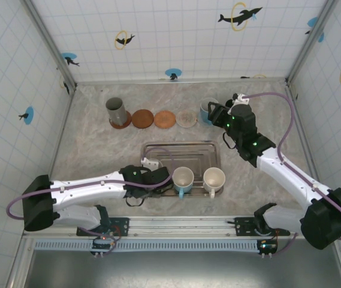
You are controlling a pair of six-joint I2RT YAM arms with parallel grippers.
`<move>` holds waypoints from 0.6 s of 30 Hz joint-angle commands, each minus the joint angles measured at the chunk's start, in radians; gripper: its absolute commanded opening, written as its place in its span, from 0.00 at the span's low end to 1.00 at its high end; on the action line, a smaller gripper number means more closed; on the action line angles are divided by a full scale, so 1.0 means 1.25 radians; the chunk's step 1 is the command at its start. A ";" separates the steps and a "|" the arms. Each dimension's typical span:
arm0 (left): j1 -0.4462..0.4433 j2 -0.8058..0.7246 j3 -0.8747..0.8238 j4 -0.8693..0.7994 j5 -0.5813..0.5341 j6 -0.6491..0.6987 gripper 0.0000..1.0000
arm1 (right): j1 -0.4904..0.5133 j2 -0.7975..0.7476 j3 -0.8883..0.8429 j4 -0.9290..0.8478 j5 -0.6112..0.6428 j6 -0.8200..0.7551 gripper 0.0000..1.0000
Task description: Place the cup by the coaster
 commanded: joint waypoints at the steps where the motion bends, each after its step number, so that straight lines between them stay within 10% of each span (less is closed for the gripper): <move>1: 0.000 -0.007 0.046 -0.015 -0.073 0.031 0.00 | -0.004 0.004 -0.005 0.042 0.001 0.001 0.69; 18: 0.176 -0.004 0.075 0.135 -0.028 0.194 0.00 | -0.028 0.005 -0.022 0.052 -0.018 0.008 0.69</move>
